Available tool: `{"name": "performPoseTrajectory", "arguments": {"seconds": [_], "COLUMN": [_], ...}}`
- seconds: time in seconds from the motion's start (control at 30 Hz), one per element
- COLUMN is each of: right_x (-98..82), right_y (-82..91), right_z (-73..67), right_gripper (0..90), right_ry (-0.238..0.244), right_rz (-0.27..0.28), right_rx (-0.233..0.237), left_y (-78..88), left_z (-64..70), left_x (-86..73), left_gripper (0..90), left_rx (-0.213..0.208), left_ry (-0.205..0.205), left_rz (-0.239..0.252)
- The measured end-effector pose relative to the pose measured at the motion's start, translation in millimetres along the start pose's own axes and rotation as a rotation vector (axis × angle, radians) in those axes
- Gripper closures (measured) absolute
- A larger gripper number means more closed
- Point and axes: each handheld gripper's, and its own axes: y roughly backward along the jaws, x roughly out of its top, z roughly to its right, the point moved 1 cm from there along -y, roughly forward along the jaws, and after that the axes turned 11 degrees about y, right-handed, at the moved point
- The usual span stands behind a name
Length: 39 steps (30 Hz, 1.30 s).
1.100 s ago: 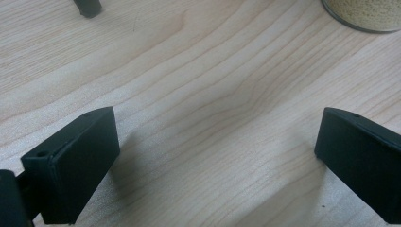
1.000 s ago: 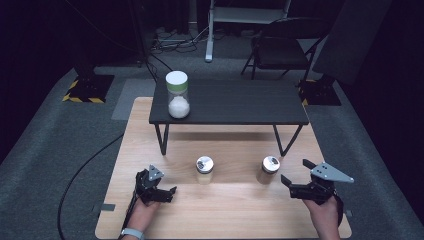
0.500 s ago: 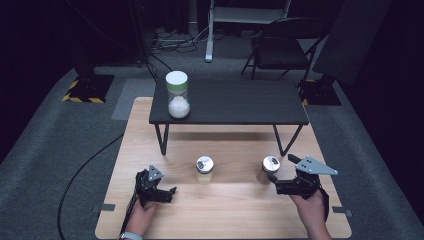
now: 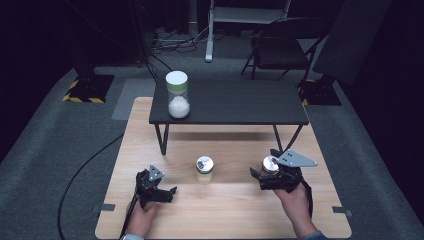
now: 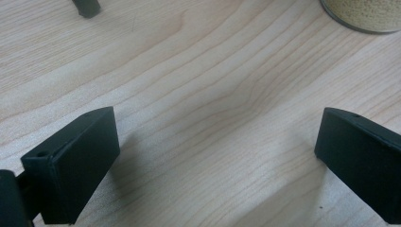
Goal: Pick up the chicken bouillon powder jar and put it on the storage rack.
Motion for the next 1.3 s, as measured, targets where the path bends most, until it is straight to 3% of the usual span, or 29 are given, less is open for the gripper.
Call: {"name": "performPoseTrajectory", "arguments": {"seconds": [0.83, 1.3], "right_x": [26.2, 32.5], "right_y": [-59.4, -93.4], "right_z": [-26.3, -39.2], "right_gripper": [0.6, 0.6], "right_ry": [0.077, 0.056], "right_rz": [0.021, 0.025], "right_rx": [0.114, 0.175], "left_y": [0.4, 0.4], "left_z": [0.6, 0.6], "left_x": [-0.1, -0.2], "left_gripper": [0.6, 0.6], "left_rx": [0.004, 0.004], "left_ry": [0.0, 0.0], "left_rz": [-0.001, -0.001]}}
